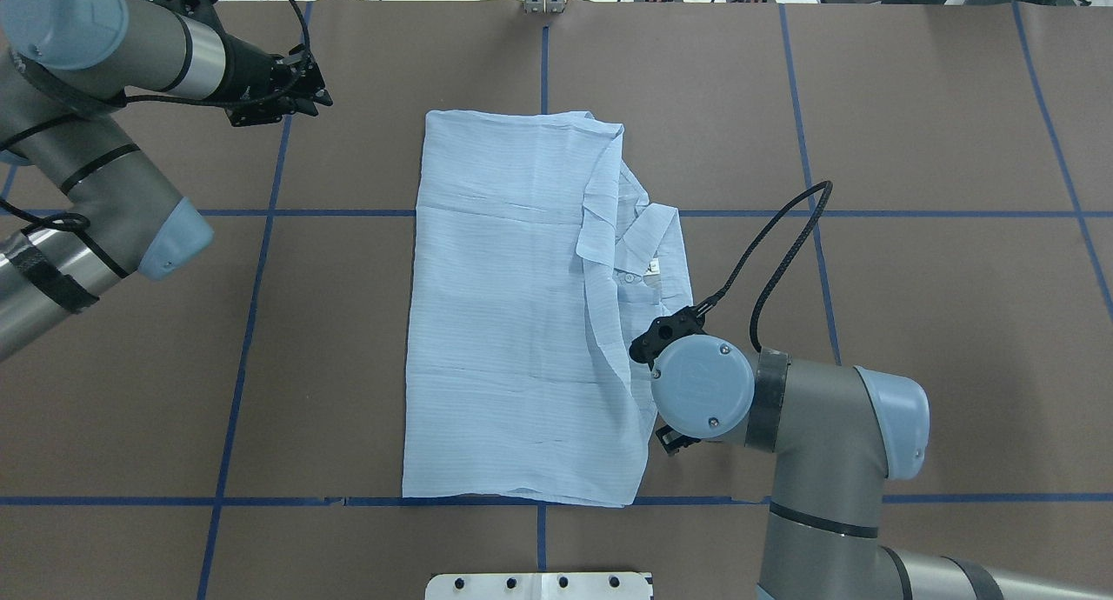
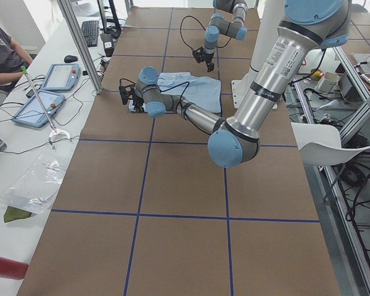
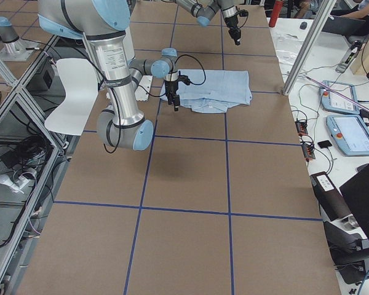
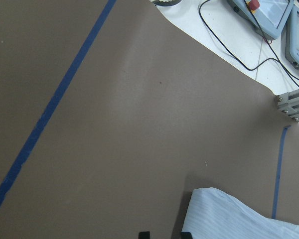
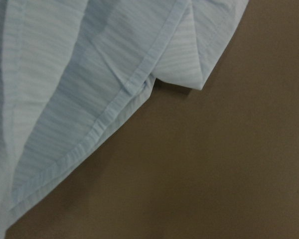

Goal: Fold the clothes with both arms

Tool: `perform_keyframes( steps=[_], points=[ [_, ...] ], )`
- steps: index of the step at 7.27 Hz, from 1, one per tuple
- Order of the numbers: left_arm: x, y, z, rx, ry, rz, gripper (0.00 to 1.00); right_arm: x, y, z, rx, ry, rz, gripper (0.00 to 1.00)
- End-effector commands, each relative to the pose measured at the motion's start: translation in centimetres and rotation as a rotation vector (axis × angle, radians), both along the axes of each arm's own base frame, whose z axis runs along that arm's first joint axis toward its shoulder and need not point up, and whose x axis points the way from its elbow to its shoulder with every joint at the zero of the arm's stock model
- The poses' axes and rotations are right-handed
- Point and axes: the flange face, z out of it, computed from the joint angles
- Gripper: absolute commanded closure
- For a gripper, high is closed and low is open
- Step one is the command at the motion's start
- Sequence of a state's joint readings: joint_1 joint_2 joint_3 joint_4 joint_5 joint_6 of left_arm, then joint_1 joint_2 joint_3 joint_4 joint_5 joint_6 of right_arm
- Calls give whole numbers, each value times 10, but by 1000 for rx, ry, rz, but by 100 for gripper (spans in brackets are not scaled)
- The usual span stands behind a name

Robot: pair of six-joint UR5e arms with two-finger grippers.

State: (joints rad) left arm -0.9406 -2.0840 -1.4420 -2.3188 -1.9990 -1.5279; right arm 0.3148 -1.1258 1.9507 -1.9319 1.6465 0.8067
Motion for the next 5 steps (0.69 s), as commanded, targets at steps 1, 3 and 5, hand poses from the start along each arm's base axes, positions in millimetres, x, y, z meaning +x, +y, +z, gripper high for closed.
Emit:
perform_keyframes(
  steps=[1,3,5],
  points=[
    [-5,3,-8,9,13,7,68,9,-37,-38,11,-65,61,0],
    [-8,8,-14,-5,7,15,68,-23,-62,-91,27,-113,81,0],
    [-14,16,-18,-7,6,24,68,-75,-84,-83,13,-137,119,0]
  ],
)
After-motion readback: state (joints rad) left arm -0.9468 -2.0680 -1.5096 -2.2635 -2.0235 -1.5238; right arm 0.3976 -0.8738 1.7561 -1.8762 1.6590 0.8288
